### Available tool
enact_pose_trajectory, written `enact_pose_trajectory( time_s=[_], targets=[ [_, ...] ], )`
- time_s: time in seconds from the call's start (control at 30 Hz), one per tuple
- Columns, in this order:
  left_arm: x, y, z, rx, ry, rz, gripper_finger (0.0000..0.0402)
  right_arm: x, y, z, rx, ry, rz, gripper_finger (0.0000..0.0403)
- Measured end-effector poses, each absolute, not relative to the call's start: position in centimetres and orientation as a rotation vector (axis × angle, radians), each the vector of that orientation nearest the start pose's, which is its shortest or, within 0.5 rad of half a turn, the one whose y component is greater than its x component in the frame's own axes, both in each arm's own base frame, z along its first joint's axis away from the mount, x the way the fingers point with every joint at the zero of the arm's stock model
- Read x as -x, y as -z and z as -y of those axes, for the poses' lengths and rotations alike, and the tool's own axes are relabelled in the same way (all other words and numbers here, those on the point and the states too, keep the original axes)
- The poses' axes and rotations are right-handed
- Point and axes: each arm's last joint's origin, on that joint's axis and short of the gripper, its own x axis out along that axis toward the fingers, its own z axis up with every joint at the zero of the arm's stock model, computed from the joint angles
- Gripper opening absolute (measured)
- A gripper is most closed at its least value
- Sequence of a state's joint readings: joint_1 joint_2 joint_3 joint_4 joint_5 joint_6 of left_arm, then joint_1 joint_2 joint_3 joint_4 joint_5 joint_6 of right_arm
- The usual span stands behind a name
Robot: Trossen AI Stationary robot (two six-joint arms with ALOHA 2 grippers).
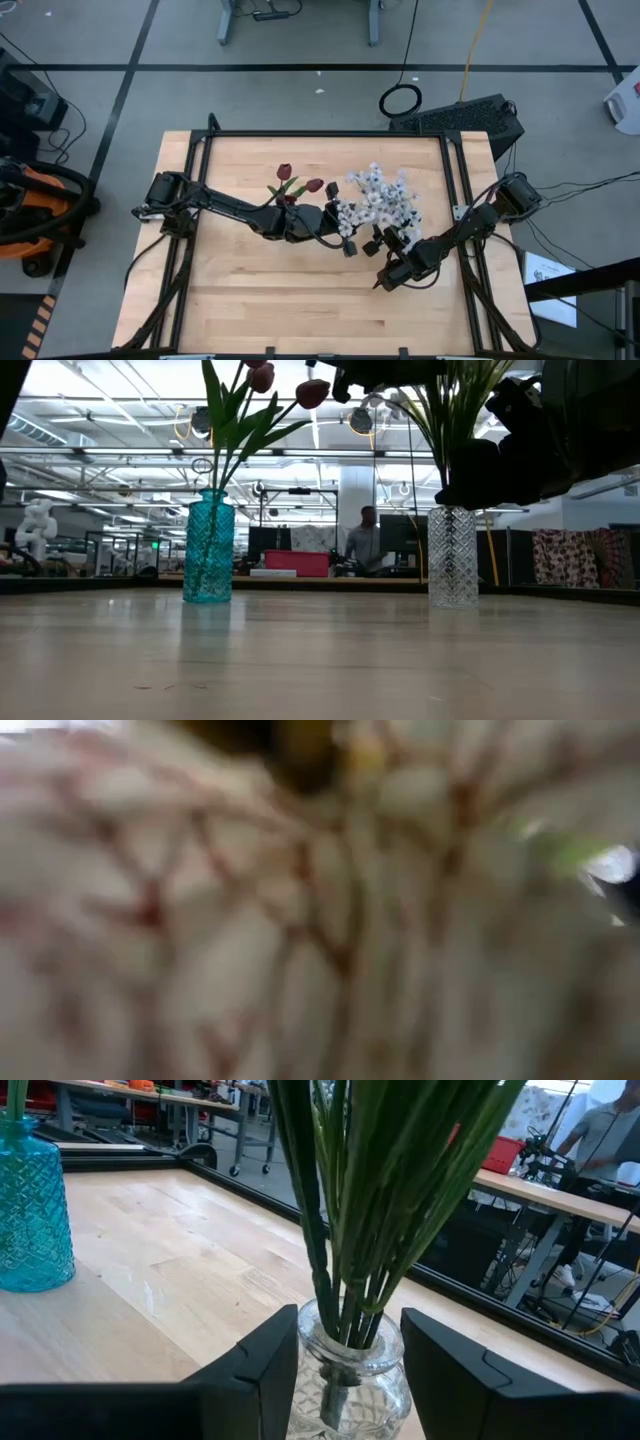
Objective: Sort flowers into vase by color
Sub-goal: Put the white daisies into the transparent vase
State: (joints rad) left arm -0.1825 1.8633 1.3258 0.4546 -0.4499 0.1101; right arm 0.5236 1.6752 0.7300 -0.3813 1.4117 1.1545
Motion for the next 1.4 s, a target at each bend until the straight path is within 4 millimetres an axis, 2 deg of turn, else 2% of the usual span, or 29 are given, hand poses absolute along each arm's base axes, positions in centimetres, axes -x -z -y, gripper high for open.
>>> enact_pose_trajectory(
  time_s=[0.17,0.33,0.6,0.83,0.9,1.0,1.3,1.4],
  targets=[
    [-42.4,-27.3,7.4,-0.145,-0.301,-0.111,0.0183,-23.7,-13.2,-10.4,0.076,0.99,-0.226,0.0157],
    [-41.5,-27.4,9.3,-0.173,-0.372,-0.147,0.0231,-23.7,-13.2,-10.4,0.076,0.99,-0.227,0.0157],
    [-40.2,-28.4,12.2,-0.199,-0.447,-0.102,0.0244,-23.7,-13.2,-10.4,0.082,0.988,-0.232,0.0157],
    [-40.1,-29.9,12.4,-0.176,-0.452,0.014,0.0243,-23.8,-13.2,-10.4,0.079,0.988,-0.23,0.0157],
    [-40.3,-29.9,11.9,-0.179,-0.46,0.013,0.0235,-23.8,-13.2,-10.4,0.079,0.987,-0.23,0.0157],
    [-40.6,-29.6,11.1,-0.191,-0.467,-0.014,0.0198,-23.8,-13.2,-10.4,0.078,0.987,-0.23,0.0157],
    [-41.0,-29.2,10.4,-0.193,-0.363,-0.034,0.0018,-23.8,-13.2,-10.4,0.081,0.987,-0.232,0.0157],
    [-41.1,-29.1,10.0,-0.189,-0.361,-0.038,0.0015,-23.8,-13.2,-10.4,0.082,0.987,-0.232,0.0157]
  ],
)
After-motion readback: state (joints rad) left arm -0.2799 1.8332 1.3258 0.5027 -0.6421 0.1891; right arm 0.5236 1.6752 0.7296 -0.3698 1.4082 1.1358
